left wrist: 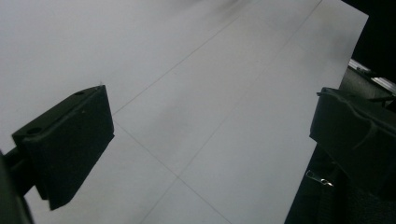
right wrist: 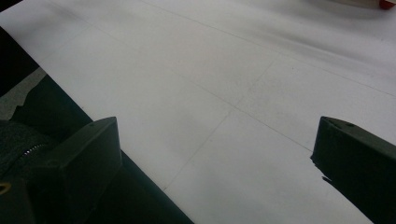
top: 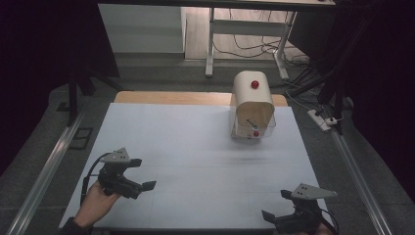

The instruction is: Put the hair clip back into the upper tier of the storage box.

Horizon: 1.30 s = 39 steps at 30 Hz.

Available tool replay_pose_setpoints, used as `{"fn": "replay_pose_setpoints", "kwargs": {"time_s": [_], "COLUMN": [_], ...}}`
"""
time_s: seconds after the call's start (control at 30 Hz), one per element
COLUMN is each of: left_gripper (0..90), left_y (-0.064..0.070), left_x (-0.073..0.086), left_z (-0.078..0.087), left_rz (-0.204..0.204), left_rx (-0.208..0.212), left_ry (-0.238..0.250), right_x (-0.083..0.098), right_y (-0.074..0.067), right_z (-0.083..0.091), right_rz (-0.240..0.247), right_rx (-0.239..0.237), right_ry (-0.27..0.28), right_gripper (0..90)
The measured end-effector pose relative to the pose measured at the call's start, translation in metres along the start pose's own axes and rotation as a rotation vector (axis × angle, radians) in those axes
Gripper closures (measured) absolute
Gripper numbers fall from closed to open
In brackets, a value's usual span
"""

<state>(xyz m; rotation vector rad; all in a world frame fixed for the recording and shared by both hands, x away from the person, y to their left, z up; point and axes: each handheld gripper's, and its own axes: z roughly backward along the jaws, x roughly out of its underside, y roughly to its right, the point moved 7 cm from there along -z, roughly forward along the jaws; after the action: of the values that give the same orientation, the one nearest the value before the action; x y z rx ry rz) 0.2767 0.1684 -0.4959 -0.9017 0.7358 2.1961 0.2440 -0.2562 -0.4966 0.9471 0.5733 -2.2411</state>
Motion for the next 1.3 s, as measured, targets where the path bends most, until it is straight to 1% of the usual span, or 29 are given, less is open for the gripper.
{"fn": "replay_pose_setpoints", "kwargs": {"time_s": [0.17,0.47,0.73,0.87,1.07,1.3], "left_gripper": [0.0,0.0,0.0,0.0,0.0,0.0], "left_y": [0.002,0.005,0.005,0.005,0.006,0.006], "left_x": [0.010,0.029,0.044,0.051,0.061,0.073], "left_z": [0.010,0.025,0.033,0.036,0.046,0.059], "left_rz": [0.020,0.052,0.085,0.088,0.103,0.145], "left_rx": [-0.022,-0.043,-0.056,-0.065,-0.078,-0.094], "left_ry": [0.018,0.035,0.035,0.029,0.041,0.060], "right_x": [0.000,0.000,0.000,0.000,0.000,0.000], "right_y": [0.000,0.000,0.000,0.000,0.000,0.001], "right_z": [0.000,0.000,0.000,-0.001,-0.001,-0.001], "right_rz": [-0.002,-0.003,-0.003,-0.003,-0.004,-0.007], "right_rx": [-0.001,-0.003,0.000,0.001,0.004,0.005], "right_ry": [0.000,0.002,-0.002,-0.002,-0.003,-0.003], "right_gripper": [1.1,1.1,1.1,1.1,1.1,1.1]}}
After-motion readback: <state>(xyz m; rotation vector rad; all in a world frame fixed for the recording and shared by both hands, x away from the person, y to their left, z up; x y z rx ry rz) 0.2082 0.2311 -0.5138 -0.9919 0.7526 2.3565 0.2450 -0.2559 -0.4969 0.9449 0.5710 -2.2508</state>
